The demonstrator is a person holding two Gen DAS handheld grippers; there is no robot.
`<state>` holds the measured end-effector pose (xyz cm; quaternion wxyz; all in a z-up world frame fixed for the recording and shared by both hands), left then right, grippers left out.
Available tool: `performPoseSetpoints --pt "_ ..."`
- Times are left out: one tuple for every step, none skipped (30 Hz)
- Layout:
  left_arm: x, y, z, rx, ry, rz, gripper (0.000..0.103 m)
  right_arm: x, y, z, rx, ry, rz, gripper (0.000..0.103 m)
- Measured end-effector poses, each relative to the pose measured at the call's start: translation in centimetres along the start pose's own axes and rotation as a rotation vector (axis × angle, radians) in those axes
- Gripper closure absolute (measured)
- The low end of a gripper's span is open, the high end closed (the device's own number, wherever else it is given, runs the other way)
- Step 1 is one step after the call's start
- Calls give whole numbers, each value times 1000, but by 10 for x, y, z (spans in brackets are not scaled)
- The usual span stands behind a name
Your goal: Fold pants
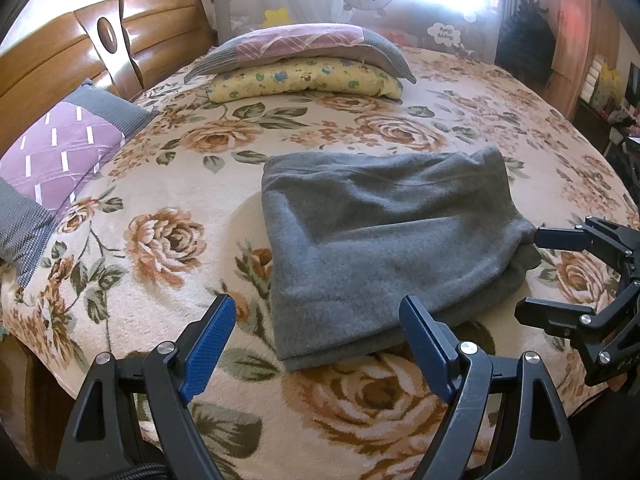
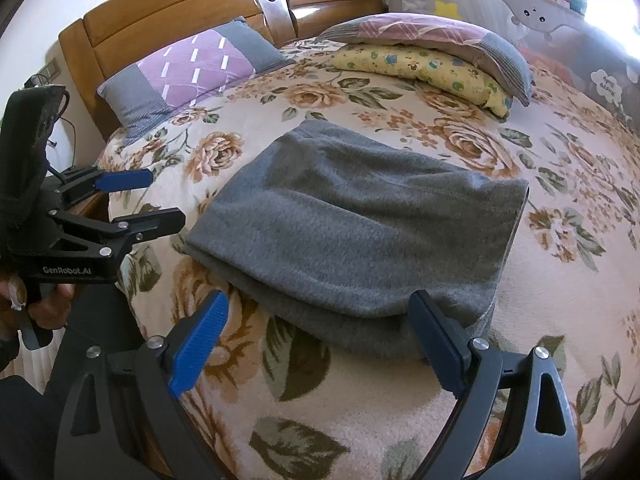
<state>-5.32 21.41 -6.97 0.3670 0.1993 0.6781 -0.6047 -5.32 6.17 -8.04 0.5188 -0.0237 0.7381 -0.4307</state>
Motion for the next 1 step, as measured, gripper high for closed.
performPoseSetpoints --pt "-1 0 2 2 1 -3 19 0 -1 1 -2 5 3 11"
Point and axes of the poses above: each gripper's, at about its wrist camera, not at the fingertips, and y roughly the way its jaws point, z to its right, x to its underside, the point moved 5 cm from there along y, roughly the way its jaws point, and after that the axes turned 10 degrees about z, right-handed, at the moved point
